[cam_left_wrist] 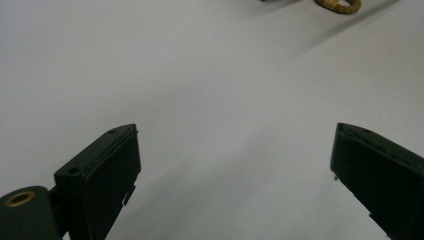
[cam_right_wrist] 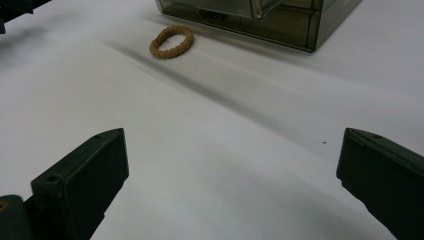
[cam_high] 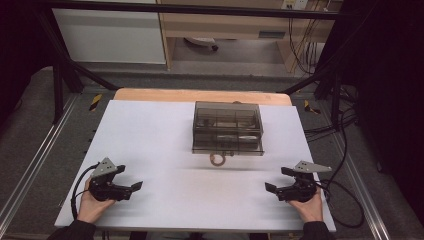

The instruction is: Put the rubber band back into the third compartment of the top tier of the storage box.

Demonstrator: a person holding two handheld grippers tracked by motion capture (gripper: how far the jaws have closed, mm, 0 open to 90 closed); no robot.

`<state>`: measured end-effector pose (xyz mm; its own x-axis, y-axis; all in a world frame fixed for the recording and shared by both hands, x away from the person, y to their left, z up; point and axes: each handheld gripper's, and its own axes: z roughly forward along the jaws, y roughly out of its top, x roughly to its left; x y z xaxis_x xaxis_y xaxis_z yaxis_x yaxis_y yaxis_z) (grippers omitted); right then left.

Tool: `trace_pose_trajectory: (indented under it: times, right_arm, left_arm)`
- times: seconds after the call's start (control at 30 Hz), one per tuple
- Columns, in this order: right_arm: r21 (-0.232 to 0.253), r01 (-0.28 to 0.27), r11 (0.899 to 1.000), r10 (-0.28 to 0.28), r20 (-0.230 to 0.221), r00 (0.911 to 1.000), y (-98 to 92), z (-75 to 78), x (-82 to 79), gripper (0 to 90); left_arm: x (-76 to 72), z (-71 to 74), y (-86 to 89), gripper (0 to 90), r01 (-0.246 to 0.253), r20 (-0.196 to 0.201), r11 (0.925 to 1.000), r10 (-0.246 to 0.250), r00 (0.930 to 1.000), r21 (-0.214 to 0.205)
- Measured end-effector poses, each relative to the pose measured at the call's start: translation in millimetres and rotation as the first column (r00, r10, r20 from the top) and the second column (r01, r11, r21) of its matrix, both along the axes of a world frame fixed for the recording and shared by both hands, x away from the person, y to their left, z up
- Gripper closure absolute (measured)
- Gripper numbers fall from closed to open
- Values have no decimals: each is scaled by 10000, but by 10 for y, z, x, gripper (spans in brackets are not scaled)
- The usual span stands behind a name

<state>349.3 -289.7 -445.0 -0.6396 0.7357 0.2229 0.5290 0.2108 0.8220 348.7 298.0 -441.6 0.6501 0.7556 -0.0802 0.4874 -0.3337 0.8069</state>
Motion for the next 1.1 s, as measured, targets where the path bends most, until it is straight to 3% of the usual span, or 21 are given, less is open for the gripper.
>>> trace_pose_trajectory:
  times: [0.47, 1.1]
  right_arm:
    - [-121, -70, 9999, 71, 70, 10000, 22, -3, -10, 10]
    - [-222, -302, 9993, 305, 127, 9995, 212, 27, -14, 15]
  left_arm:
    - [5, 5, 16, 60, -19, 46, 10000, 19, 10000, -3]
    - [13, -12, 13, 69, -64, -54, 10000, 64, 10000, -23]
